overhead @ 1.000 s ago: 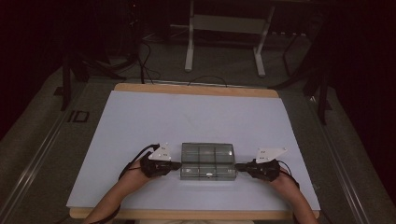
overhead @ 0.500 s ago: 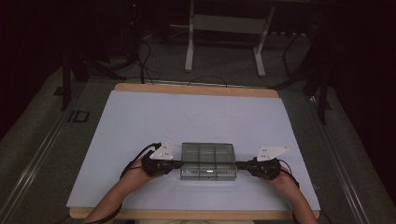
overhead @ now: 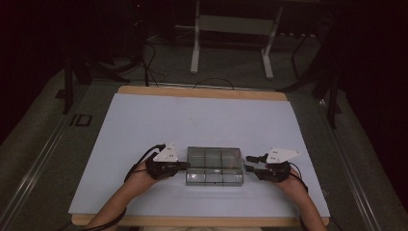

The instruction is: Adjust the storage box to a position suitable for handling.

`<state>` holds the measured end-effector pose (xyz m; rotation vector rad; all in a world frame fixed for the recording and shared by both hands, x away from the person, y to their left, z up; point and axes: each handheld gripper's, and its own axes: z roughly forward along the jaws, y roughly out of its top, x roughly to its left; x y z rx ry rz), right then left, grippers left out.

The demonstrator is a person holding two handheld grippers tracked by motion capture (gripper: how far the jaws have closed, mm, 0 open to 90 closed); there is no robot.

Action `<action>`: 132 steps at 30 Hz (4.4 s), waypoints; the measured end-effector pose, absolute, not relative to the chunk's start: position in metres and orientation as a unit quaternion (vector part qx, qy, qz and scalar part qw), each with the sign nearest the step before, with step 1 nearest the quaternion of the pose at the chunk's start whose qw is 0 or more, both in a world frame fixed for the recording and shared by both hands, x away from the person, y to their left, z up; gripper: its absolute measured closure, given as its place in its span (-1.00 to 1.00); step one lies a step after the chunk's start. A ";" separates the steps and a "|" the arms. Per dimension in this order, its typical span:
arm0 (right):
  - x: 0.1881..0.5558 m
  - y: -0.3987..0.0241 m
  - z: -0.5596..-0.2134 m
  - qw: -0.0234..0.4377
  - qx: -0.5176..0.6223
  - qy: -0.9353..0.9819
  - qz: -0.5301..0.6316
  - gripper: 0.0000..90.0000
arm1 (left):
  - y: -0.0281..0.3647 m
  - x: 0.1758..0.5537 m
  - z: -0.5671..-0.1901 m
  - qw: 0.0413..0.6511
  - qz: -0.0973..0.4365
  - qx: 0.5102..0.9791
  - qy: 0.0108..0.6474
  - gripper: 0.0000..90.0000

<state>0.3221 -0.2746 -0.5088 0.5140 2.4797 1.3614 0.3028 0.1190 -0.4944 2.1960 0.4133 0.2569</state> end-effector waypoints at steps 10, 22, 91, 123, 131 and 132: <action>0.327 -0.266 -0.505 0.157 0.165 0.848 0.478 0.27 | 0.117 0.302 -0.487 0.438 0.112 0.877 0.162 1.00; 0.327 -0.260 -0.500 0.172 0.149 0.843 0.487 0.38 | 0.126 0.304 -0.504 0.427 0.109 0.877 0.191 0.76; 0.365 -0.247 -0.485 0.184 0.277 0.780 0.530 0.68 | 0.118 0.365 -0.485 0.496 0.167 0.813 0.257 0.80; 0.386 -0.233 -0.493 0.168 0.348 0.775 0.500 0.50 | 0.109 0.385 -0.495 0.488 0.139 0.796 0.330 0.60; 0.389 -0.232 -0.498 0.155 0.359 0.777 0.494 0.46 | 0.108 0.388 -0.499 0.486 0.134 0.793 0.342 0.53; 0.389 -0.232 -0.499 0.154 0.360 0.778 0.491 0.46 | 0.107 0.388 -0.500 0.485 0.134 0.793 0.344 0.51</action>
